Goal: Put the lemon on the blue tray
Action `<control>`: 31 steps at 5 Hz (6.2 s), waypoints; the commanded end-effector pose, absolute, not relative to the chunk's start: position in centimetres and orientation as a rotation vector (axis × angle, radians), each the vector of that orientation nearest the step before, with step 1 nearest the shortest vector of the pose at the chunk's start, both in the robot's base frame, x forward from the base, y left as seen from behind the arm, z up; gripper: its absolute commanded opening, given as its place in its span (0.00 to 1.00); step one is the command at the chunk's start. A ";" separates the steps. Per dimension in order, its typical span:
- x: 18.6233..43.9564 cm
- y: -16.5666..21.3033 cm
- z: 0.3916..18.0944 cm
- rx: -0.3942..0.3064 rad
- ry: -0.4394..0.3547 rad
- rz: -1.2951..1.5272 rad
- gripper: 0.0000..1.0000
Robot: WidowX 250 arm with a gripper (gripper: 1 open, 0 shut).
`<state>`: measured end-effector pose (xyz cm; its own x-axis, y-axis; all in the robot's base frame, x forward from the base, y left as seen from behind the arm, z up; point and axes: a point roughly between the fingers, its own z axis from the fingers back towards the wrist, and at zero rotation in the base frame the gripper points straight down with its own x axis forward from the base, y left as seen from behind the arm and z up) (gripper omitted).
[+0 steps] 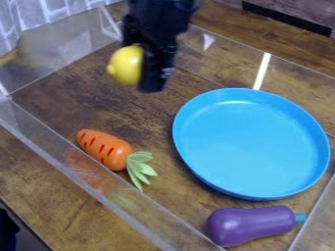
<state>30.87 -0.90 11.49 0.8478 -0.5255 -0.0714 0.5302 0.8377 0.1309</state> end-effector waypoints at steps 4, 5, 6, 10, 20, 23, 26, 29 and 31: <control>32.8 -11.9 11.7 0.157 -0.068 -0.665 0.00; 31.8 -10.9 11.5 0.147 -0.061 -0.628 0.00; 31.6 -9.1 11.8 0.149 -0.046 -0.588 1.00; 34.4 -7.6 7.7 0.117 -0.039 -0.543 1.00; 36.2 -4.9 11.0 0.226 -0.105 -0.446 1.00; 36.9 -4.7 5.7 0.232 -0.084 -0.457 1.00; 37.1 -4.5 4.7 0.241 -0.063 -0.446 0.00; 37.2 -5.6 5.1 0.240 -0.075 -0.483 0.00; 37.2 -6.4 5.3 0.237 -0.083 -0.507 0.00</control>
<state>36.27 -5.45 3.23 0.8791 -0.4744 -0.0458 0.4715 0.8516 0.2290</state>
